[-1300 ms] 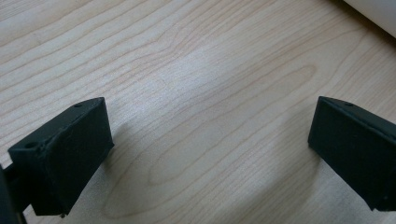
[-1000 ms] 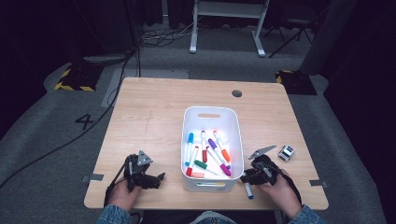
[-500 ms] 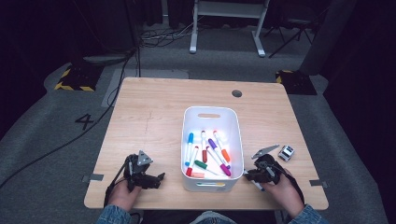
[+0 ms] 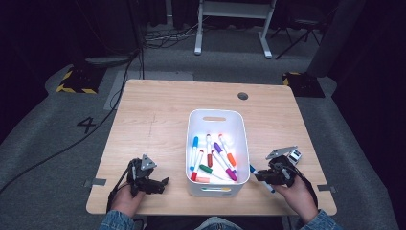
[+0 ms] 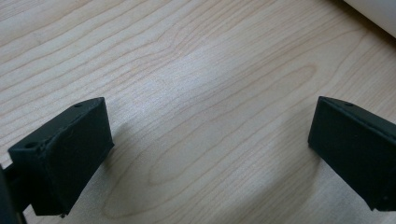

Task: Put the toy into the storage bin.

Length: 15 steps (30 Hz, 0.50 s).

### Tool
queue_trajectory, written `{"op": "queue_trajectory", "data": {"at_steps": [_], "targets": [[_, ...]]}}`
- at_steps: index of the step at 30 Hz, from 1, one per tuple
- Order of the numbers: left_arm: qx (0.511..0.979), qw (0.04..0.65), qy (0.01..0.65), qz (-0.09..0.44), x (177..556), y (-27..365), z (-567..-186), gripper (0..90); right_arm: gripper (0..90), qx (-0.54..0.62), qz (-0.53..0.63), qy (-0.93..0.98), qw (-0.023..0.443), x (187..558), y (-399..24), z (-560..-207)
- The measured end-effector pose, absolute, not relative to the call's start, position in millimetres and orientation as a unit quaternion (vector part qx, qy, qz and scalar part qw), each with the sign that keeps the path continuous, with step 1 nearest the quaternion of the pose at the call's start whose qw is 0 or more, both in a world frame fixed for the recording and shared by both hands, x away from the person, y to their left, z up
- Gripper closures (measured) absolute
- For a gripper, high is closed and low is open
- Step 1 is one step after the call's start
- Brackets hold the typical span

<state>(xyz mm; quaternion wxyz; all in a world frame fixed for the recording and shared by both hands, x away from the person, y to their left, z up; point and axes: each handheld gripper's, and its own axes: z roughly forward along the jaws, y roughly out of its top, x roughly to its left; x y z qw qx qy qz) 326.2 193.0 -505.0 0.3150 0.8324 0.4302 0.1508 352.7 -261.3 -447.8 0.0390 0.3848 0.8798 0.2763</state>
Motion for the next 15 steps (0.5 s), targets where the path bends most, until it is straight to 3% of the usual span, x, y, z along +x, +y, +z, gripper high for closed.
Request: {"op": "queue_trajectory", "data": {"at_steps": [15], "targets": [[0.833,0.315,0.430,0.151,326,193,-505,0.0,76.9,0.384,0.333,0.859,0.059,348,-272,-413]]}}
